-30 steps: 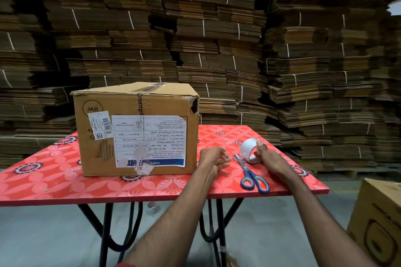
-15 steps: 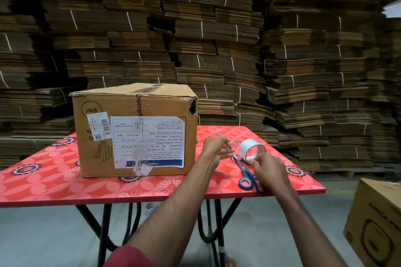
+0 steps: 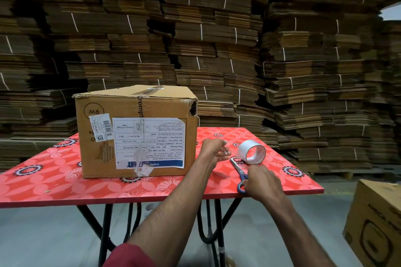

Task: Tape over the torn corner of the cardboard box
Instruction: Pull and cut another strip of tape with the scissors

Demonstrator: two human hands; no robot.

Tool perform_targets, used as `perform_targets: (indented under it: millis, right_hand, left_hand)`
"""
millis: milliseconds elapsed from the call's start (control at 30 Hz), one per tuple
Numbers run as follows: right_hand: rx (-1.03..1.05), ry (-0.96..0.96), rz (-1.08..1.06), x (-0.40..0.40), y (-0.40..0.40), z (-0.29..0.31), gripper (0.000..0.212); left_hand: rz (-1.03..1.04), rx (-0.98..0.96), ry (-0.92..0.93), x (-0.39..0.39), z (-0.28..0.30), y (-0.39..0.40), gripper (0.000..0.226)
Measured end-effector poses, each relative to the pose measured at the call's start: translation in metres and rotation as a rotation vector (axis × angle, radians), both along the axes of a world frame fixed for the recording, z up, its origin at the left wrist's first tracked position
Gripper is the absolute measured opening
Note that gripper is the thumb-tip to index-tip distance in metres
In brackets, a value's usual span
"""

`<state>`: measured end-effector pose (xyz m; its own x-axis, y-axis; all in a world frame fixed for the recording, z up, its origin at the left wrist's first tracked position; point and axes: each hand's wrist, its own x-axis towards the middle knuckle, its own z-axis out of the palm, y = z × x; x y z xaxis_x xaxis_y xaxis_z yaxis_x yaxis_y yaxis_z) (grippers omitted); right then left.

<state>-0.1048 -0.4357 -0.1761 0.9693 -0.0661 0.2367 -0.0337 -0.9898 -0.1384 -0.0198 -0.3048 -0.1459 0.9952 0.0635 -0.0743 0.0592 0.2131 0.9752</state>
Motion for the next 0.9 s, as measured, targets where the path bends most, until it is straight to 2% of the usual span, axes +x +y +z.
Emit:
perform_targets:
  millis: [200,400,500,567,633,833,900]
  right_hand:
    - [-0.109,0.138,0.015,-0.002,-0.009,0.014,0.037]
    - [-0.184,0.237,0.022,-0.008,-0.019,0.027,0.036]
    - [-0.194,0.287,0.045,-0.013,-0.025,0.032,0.033]
    - [-0.173,0.325,0.059,-0.015,-0.032,0.031,0.021]
    - [-0.083,0.378,0.079,-0.015,-0.042,0.025,0.009]
    - [0.561,0.452,0.19,-0.026,-0.068,0.001,0.018]
    - [0.674,0.46,0.208,-0.029,-0.071,-0.007,0.017]
  left_hand:
    - [0.017,0.012,0.02,-0.001,-0.003,0.008,0.009]
    - [0.034,0.045,0.022,0.0,-0.01,0.014,0.016]
    - [0.035,0.053,0.034,-0.001,-0.012,0.015,0.017]
    - [0.038,0.056,0.035,-0.002,-0.013,0.016,0.018]
    - [0.043,0.064,0.035,-0.001,-0.014,0.016,0.018]
    - [0.039,0.052,0.042,-0.007,-0.009,0.012,0.021]
    - [0.037,0.048,0.042,-0.009,-0.007,0.01,0.021]
